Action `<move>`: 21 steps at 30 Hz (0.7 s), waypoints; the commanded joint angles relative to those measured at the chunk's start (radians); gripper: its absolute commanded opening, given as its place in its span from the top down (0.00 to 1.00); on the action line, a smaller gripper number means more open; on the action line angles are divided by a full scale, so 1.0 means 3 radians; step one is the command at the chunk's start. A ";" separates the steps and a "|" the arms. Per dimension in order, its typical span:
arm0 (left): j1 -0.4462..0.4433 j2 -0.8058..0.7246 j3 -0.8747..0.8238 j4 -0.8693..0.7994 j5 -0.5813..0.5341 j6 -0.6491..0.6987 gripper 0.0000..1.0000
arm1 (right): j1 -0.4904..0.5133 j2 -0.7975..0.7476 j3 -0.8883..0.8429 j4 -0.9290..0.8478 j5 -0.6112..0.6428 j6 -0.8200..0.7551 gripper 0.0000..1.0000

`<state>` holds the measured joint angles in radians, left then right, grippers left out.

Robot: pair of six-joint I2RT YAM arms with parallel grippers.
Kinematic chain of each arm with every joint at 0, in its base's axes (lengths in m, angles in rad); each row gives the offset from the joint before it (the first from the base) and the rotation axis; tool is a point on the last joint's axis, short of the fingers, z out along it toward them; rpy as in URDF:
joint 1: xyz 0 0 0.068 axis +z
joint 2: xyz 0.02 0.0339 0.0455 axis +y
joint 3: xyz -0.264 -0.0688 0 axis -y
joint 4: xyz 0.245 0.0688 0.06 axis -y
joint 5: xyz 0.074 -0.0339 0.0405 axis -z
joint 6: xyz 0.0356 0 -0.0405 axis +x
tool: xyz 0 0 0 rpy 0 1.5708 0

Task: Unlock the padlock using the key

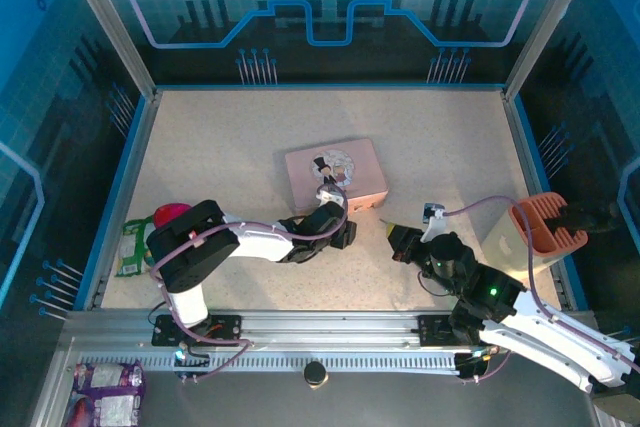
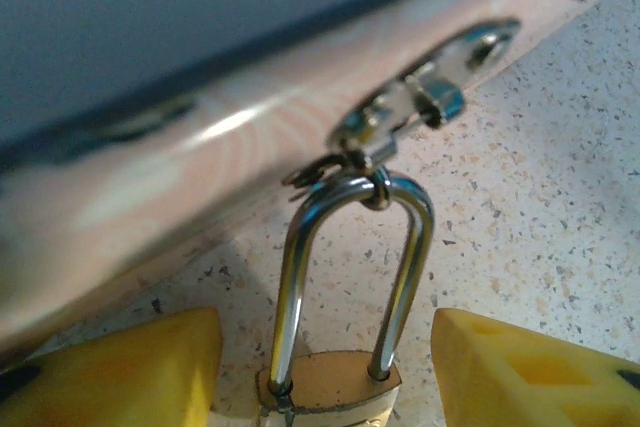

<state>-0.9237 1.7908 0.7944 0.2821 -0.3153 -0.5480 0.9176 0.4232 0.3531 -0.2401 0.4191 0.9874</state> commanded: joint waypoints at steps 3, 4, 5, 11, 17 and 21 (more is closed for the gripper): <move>0.0016 -0.0066 -0.0152 0.0307 0.0139 -0.0067 0.51 | 0.0056 0.0053 0.0013 0.0125 0.0062 -0.0004 1.00; 0.0011 -0.0081 -0.0159 0.0294 0.0146 -0.0099 0.53 | 0.0055 0.0061 0.0014 0.0135 0.0061 0.0000 1.00; 0.0011 -0.0079 -0.0159 0.0297 0.0166 -0.0112 0.54 | 0.0058 0.0075 0.0022 0.0138 0.0063 0.0001 1.00; 0.0007 -0.0133 -0.0208 0.0364 0.0161 -0.0155 0.65 | 0.0060 0.0176 0.0053 0.0177 0.0034 -0.0003 1.00; 0.0010 -0.0179 -0.0237 0.0435 0.0218 -0.0223 0.73 | 0.0070 0.0256 0.0037 0.0233 0.0017 0.0029 1.00; 0.0011 -0.0227 -0.0317 0.0554 0.0204 -0.0343 0.77 | 0.0087 0.0301 0.0003 0.0286 0.0021 0.0070 1.00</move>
<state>-0.9211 1.7599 0.7242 0.3988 -0.2539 -0.6098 0.9283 0.5110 0.3531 -0.1944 0.4145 0.9897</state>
